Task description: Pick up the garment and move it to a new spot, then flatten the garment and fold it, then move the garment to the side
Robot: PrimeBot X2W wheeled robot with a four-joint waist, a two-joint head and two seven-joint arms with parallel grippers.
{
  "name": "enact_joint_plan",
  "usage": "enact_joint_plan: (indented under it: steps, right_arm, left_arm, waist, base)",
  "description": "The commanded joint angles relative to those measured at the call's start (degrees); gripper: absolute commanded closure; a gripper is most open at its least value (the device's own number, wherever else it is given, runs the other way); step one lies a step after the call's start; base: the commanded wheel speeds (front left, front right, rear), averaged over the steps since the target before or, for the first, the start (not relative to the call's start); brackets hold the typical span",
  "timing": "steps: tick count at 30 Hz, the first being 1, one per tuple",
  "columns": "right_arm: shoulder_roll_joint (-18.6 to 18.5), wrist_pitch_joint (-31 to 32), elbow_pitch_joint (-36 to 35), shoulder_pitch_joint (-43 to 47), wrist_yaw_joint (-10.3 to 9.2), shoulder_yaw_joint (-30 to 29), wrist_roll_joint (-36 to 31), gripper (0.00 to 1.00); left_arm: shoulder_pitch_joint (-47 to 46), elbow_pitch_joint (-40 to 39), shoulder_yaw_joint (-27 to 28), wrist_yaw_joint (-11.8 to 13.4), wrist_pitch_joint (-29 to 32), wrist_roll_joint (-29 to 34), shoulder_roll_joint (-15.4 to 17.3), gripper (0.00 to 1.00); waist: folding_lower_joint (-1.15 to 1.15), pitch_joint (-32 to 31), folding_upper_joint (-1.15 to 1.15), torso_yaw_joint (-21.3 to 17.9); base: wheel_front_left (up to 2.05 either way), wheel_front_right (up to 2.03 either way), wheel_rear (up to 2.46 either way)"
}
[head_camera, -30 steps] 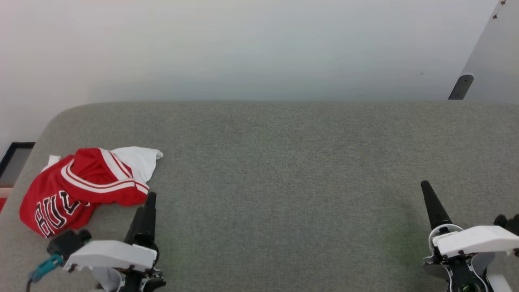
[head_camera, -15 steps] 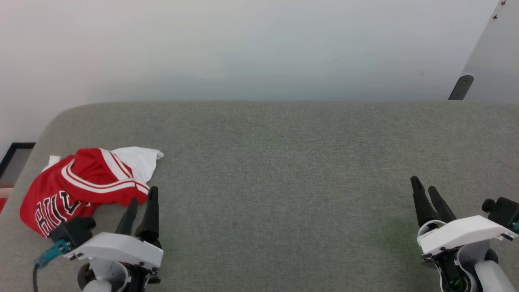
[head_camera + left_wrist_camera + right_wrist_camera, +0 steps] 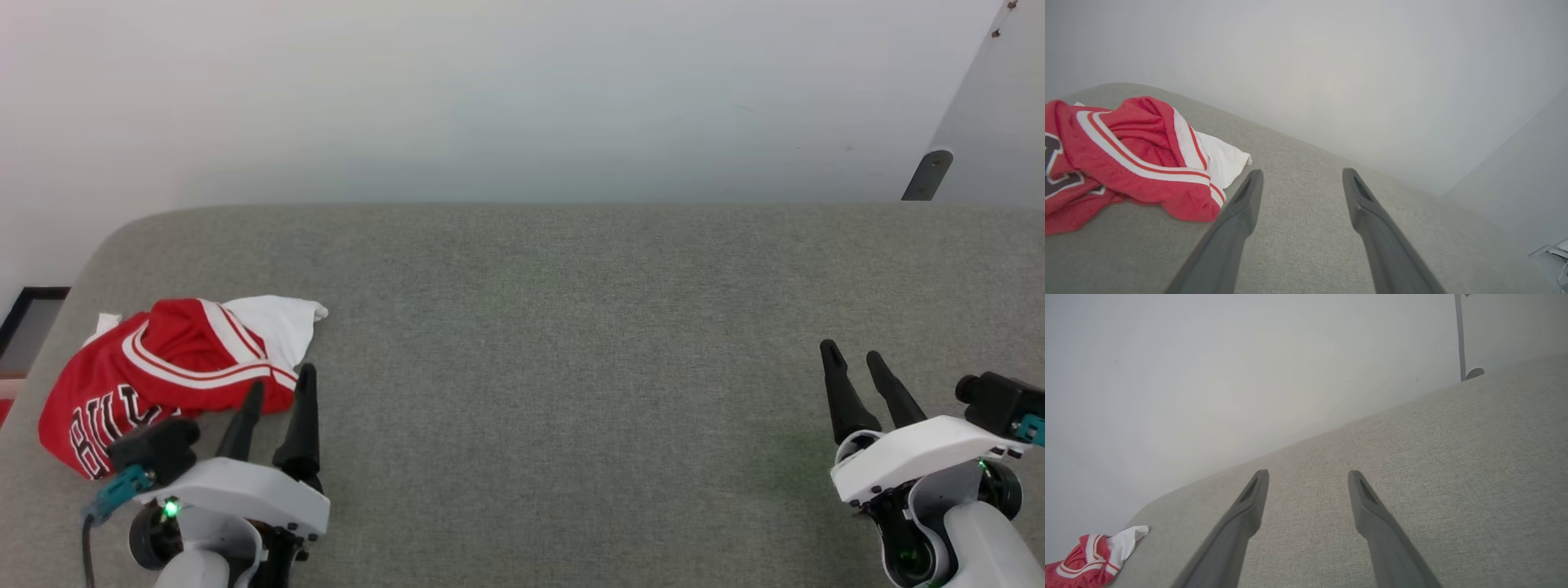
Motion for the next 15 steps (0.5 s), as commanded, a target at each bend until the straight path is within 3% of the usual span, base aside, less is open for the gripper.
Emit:
enact_joint_plan:
  steps: [1,15]
  right_arm:
    - [-0.61,-0.66,0.15,-1.64,0.04,0.46,-2.2,0.0]
    - [-1.02,-2.65,1.93,-3.19,0.04,0.49,-8.93,0.0]
  left_arm:
    - [-1.31,-0.32,-0.16,0.26,-0.72,2.2,0.67,0.0]
    - [-1.79,0.14,0.06,-0.53,-2.67,9.12,1.12,0.0]
  waist:
    - [0.0,0.0,0.0,-0.05]
    - [0.0,-0.09,0.0,-0.1]
  base:
    - [0.0,0.0,0.0]
    - [0.0,0.0,0.0]
